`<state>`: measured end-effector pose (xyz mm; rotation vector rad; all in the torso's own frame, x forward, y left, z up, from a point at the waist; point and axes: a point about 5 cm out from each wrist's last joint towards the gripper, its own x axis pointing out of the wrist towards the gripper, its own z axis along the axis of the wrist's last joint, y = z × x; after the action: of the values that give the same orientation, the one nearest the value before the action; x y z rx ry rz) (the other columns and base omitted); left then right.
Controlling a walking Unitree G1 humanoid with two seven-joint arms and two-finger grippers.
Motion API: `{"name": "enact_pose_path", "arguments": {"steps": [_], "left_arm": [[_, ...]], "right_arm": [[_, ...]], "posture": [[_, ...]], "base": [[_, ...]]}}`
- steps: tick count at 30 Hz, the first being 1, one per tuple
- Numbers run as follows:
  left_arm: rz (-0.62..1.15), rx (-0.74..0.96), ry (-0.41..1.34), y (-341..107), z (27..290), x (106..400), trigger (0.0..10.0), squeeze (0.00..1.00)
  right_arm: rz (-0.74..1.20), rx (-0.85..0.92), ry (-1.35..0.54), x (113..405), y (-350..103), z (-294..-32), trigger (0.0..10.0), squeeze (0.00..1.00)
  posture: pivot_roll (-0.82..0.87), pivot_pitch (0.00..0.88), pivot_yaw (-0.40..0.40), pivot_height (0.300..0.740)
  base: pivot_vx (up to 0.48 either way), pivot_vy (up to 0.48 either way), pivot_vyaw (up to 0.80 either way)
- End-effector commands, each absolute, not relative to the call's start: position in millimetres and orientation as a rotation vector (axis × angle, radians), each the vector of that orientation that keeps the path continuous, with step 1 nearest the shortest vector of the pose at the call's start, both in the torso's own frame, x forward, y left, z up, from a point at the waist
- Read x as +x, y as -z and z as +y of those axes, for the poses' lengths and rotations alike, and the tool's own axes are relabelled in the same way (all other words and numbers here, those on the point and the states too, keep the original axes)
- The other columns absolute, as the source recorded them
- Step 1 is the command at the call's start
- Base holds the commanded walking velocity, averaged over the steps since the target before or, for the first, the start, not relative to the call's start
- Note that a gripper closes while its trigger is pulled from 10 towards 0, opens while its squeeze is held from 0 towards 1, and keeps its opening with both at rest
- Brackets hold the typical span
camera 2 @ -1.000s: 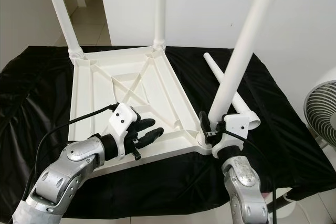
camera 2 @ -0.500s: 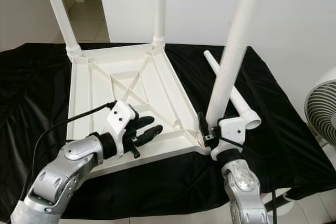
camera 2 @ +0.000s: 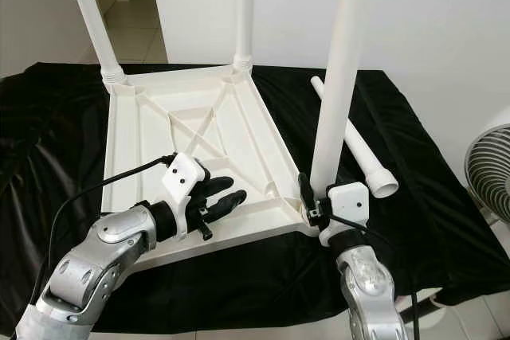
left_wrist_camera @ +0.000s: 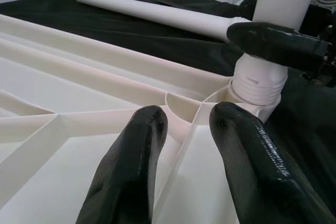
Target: Building children table
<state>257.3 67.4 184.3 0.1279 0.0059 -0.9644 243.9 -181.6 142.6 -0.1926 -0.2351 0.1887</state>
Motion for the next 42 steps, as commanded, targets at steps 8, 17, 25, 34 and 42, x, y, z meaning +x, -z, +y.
{"name": "enact_pose_path", "arguments": {"steps": [8, 17, 25, 34, 42], "left_arm": [[0.004, 0.132, 0.947, -187, 69, 258, 10.0, 0.0], [0.004, 0.134, 0.949, -189, 70, 258, 10.0, 0.0], [0.006, 0.136, 0.95, -190, 71, 258, 10.0, 0.0], [0.007, 0.138, 0.949, -190, 72, 258, 10.0, 0.0], [0.007, 0.138, 0.946, -191, 73, 258, 10.0, 0.0]], "right_arm": [[-0.02, -0.215, -0.201, 228, -93, -188, 10.0, 0.0], [-0.011, -0.105, -0.156, 223, -84, -194, 10.0, 0.0], [0.009, 0.044, -0.085, 222, -80, -199, 10.0, 0.0], [0.042, 0.055, -0.073, 233, -82, -197, 10.0, 0.0], [0.122, 0.008, -0.067, 249, -90, -196, 10.0, 0.0]], "posture": [[-0.02, 0.088, 0.05, 0.74], [-0.02, 0.094, 0.057, 0.74], [-0.02, 0.1, 0.061, 0.74], [-0.01, 0.1, 0.062, 0.74], [-0.01, 0.098, 0.064, 0.74]], "base": [[0.0, 0.0, 0.0], [0.0, 0.0, 0.0], [0.0, 0.0, 0.0], [0.0, 0.0, 0.0], [0.0, 0.0, 0.0]]}}
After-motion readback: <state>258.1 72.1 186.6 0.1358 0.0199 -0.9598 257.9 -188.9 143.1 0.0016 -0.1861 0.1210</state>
